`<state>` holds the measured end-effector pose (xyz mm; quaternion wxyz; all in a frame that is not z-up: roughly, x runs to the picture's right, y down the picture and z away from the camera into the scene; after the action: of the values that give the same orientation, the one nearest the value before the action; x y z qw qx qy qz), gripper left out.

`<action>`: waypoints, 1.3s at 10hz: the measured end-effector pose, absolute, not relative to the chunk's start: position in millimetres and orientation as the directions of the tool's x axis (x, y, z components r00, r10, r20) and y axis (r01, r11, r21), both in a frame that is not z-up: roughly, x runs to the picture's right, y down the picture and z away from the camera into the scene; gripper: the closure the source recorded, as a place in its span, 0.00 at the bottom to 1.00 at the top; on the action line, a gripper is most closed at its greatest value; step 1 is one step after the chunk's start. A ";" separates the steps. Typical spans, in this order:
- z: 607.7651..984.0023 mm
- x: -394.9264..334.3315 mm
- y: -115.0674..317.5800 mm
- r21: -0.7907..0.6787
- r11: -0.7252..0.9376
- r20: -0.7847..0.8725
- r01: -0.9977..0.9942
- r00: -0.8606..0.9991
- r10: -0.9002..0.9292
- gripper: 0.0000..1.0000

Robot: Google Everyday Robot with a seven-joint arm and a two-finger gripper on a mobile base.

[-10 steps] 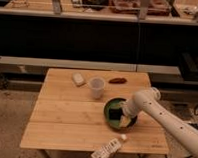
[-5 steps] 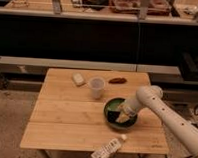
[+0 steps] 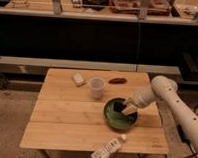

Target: Place the eraser on the white sponge

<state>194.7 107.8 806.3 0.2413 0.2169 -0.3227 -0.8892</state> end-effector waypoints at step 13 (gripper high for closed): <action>782.1 49.1 -114.5 0.334 -0.923 -0.486 0.194 -0.803 -0.345 1.00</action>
<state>49.1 -114.5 782.1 0.1432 0.2794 -0.1350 -0.9398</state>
